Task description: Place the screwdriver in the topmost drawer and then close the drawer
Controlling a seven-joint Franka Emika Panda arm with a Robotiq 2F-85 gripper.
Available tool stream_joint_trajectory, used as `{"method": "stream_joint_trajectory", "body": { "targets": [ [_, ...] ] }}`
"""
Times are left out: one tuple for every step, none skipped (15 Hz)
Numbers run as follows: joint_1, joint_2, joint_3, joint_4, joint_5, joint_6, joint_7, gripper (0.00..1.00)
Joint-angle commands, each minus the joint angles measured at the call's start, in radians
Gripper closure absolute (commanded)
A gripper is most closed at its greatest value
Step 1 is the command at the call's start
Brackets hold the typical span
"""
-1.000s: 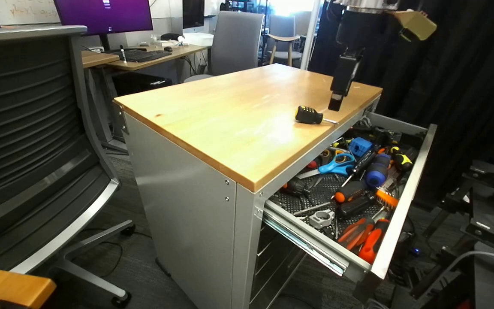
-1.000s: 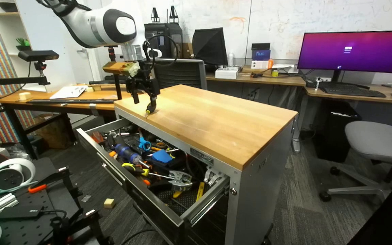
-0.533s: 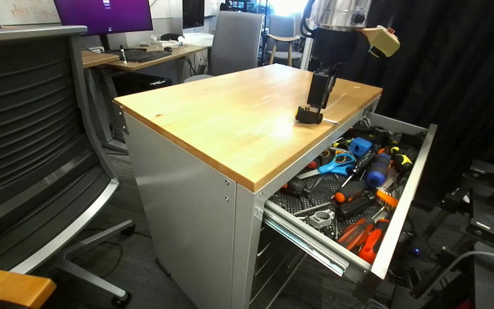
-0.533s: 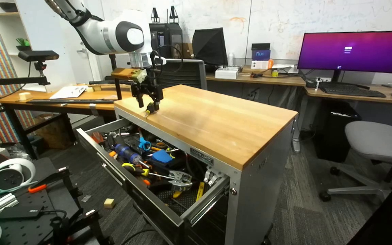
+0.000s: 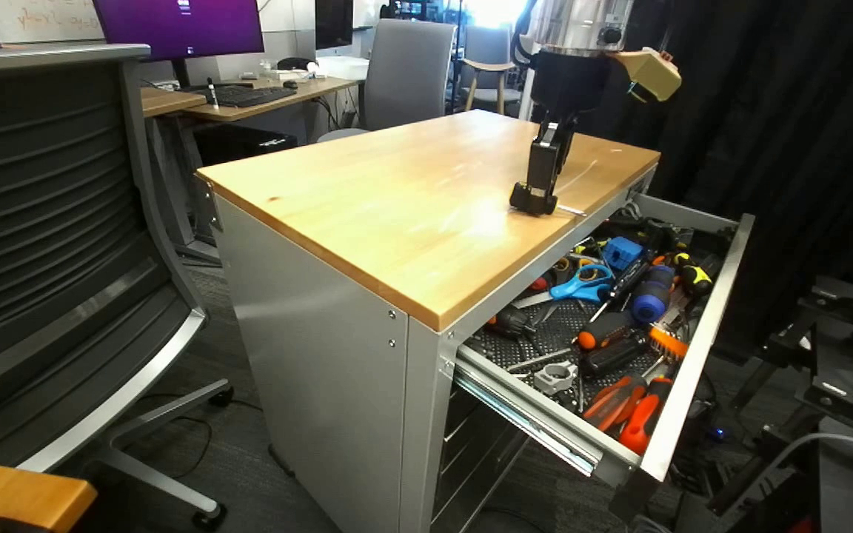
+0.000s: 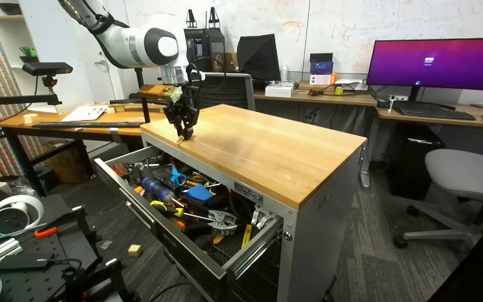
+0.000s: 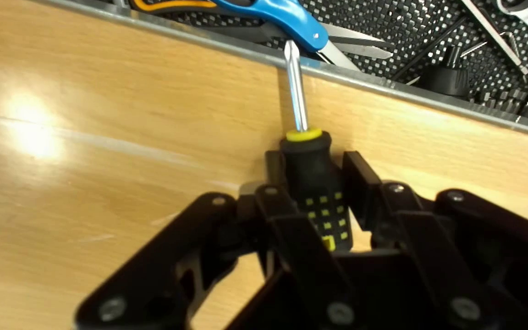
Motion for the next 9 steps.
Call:
{"method": "stream_joint_trajectory", "body": {
  "targets": [
    [-0.01,0.011,0.01,0.009,0.069,-0.028,-0.088,0.85],
    [-0.017,0.012,0.013,0.001,0.089,-0.047,-0.116,0.85],
    [-0.016,0.004,0.012,-0.015,0.094,-0.055,-0.128,0.85],
    [-0.011,-0.008,0.007,-0.037,0.086,-0.052,-0.131,0.85],
    [-0.007,-0.016,0.005,-0.053,0.08,-0.051,-0.134,0.85],
    [-0.003,-0.022,0.003,-0.069,0.071,-0.046,-0.131,0.85],
    [-0.001,-0.028,0.005,-0.082,0.07,-0.039,-0.135,0.85],
    [-0.001,-0.04,0.011,-0.099,0.076,-0.031,-0.149,0.85],
    [0.0,-0.051,0.013,-0.115,0.076,-0.018,-0.156,0.85]
  ]
}}
